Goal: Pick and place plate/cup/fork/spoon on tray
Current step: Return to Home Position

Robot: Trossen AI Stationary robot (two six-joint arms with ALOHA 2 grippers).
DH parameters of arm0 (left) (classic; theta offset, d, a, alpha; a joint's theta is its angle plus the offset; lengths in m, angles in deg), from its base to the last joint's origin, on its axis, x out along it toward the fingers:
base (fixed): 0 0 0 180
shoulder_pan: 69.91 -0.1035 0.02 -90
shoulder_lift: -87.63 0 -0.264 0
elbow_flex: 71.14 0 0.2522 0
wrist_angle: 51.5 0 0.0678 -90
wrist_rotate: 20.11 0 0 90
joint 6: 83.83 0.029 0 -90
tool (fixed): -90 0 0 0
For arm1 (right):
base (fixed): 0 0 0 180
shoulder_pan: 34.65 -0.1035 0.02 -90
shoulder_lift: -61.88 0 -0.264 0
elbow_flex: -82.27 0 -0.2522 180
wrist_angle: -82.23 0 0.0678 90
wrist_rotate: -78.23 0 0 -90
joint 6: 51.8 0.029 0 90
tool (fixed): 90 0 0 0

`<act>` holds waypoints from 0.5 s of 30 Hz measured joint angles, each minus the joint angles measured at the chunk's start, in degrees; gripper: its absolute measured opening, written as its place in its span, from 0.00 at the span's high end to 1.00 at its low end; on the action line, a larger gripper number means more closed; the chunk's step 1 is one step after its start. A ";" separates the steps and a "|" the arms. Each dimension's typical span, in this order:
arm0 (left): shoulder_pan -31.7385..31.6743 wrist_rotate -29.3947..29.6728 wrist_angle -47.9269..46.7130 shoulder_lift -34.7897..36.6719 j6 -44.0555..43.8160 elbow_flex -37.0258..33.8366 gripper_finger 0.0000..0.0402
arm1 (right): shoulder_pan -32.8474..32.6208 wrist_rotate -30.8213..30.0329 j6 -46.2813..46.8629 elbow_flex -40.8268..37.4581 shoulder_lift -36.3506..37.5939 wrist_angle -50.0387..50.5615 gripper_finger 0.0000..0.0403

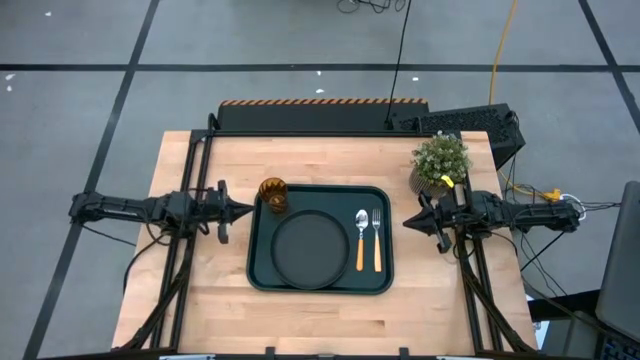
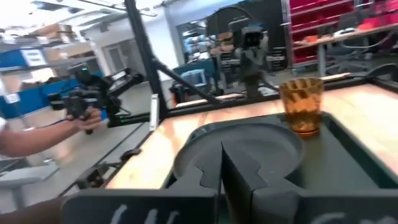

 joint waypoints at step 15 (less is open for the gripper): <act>-0.02 1.51 -2.45 0.03 5.05 0.81 0.97 | -3.39 -8.25 -4.62 0.00 -0.84 1.33 1.00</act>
